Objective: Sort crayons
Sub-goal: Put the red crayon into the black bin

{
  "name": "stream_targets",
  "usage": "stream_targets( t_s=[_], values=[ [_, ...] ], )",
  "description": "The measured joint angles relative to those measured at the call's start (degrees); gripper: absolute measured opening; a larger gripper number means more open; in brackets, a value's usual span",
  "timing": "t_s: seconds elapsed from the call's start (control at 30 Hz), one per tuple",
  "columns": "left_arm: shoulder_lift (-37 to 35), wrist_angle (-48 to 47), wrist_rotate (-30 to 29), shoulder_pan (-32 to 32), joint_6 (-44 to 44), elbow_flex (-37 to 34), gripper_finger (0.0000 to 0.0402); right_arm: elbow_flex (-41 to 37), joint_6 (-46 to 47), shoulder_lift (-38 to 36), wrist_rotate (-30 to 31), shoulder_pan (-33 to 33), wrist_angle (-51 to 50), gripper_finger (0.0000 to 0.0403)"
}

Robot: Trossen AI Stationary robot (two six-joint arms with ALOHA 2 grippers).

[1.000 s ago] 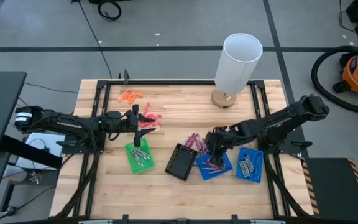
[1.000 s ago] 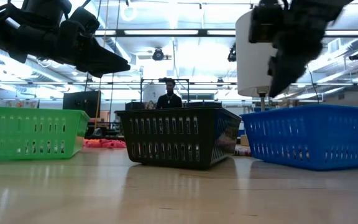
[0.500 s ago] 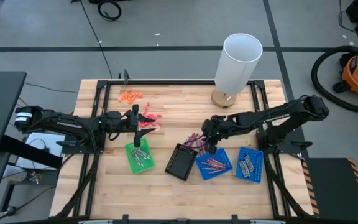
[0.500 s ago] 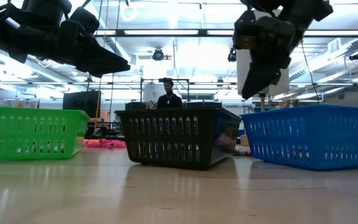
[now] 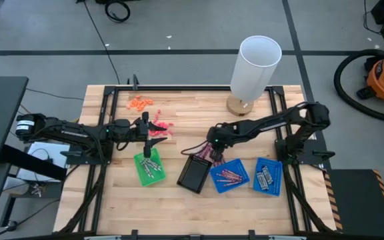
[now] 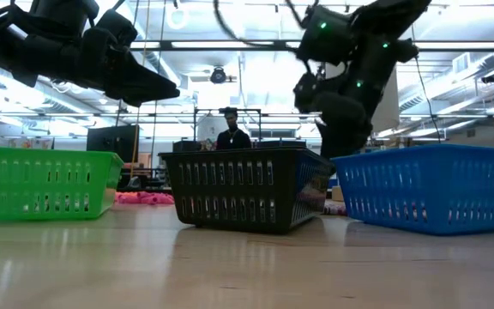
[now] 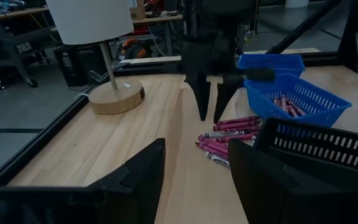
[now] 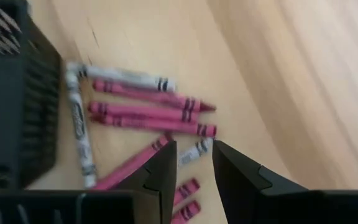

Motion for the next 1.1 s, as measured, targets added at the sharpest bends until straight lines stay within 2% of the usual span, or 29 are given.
stream_targets(
  t_s=[0.2, 0.47, 0.83, 1.1],
  values=[
    [-0.02, -0.43, 0.0, 0.0, -0.02, -0.02, 0.0187, 3.31, 0.1, 4.08, -0.56, -0.77, -6.3, 0.0112],
    [-0.02, -0.87, 0.0, 0.0, -0.04, -0.02, 0.0187, 4.12, 6.27, 3.69, -8.83, -2.61, -14.97, 0.0112],
    [-0.02, -0.8, 0.0, 0.0, -0.1, -0.02, 0.0187, 4.03, 9.13, 6.32, -13.24, -2.25, -14.17, 0.0112],
    [-0.02, -0.82, 0.0, 0.0, -0.39, -0.02, 0.0187, 4.07, 9.15, 7.17, -12.12, -2.08, -14.25, 0.0111]
  ],
)
